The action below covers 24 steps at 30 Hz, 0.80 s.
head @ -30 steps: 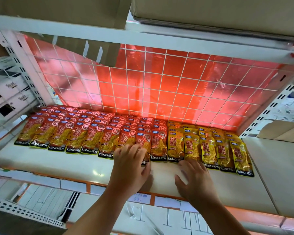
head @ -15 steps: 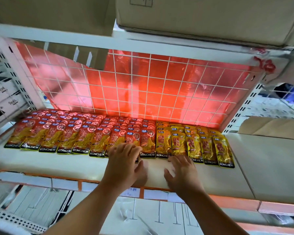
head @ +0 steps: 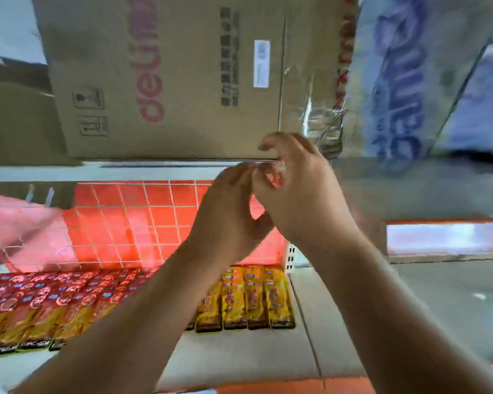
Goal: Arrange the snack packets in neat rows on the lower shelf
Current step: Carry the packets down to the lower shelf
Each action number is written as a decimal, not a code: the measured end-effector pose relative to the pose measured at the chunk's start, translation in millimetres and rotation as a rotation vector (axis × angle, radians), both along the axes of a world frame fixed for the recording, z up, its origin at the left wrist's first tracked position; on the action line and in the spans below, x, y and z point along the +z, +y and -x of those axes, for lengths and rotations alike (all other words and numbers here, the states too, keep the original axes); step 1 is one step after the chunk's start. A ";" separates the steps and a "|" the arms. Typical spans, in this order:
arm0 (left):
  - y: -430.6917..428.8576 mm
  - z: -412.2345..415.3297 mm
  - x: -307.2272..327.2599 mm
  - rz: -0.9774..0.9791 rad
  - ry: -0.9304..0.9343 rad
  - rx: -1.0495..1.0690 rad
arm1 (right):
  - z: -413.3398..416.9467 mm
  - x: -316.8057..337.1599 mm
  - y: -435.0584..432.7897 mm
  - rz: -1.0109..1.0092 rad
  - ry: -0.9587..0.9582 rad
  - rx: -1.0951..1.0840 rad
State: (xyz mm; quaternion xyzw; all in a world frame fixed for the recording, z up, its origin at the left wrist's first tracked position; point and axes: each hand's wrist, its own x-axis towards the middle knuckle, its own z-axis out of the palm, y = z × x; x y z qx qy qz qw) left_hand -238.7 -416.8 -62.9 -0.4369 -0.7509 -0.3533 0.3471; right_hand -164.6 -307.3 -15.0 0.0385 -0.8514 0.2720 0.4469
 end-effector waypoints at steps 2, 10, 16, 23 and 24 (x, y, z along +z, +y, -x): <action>38.6 -14.3 30.8 -0.001 -0.023 -0.043 | -22.4 27.9 36.2 -0.022 -0.023 -0.009; 221.6 -63.4 107.6 0.420 -0.269 -0.094 | -103.3 62.7 261.9 -0.054 -0.217 -0.132; 346.2 -88.9 126.2 0.717 -0.185 -0.044 | -119.7 59.7 415.1 -0.114 -0.464 -0.371; 434.3 -90.8 138.8 0.803 -0.192 -0.030 | -100.1 87.4 518.9 -0.289 -0.799 -0.687; 440.8 -87.0 139.5 0.806 -0.200 -0.022 | -93.4 87.3 528.9 -0.318 -0.879 -0.706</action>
